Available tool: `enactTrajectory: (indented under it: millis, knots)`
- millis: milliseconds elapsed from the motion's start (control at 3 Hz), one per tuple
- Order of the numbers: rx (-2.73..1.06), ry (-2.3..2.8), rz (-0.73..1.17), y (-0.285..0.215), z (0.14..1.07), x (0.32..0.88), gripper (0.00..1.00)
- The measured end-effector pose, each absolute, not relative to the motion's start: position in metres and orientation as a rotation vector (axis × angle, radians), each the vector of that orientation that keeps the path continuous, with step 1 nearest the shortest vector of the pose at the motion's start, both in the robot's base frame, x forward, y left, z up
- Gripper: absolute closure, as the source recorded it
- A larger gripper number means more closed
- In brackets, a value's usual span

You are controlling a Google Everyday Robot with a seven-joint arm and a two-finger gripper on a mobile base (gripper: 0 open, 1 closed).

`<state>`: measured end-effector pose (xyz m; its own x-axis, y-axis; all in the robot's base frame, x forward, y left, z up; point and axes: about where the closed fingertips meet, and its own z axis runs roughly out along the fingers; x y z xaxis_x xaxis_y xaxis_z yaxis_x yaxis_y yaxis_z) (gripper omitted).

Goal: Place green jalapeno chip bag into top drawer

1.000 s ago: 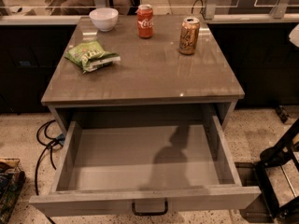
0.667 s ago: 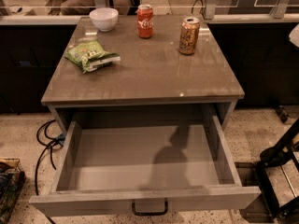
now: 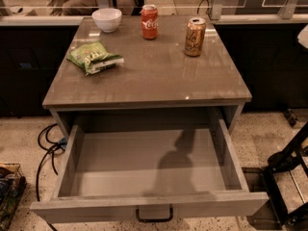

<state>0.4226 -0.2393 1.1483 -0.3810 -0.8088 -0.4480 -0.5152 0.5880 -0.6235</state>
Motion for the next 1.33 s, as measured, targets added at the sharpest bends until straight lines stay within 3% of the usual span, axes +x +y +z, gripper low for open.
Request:
enactTrajectory:
  millis: [1333]
  knots:
    - [-1.048,2.066,-0.499,-0.2393,1.1483,0.4226,0.0]
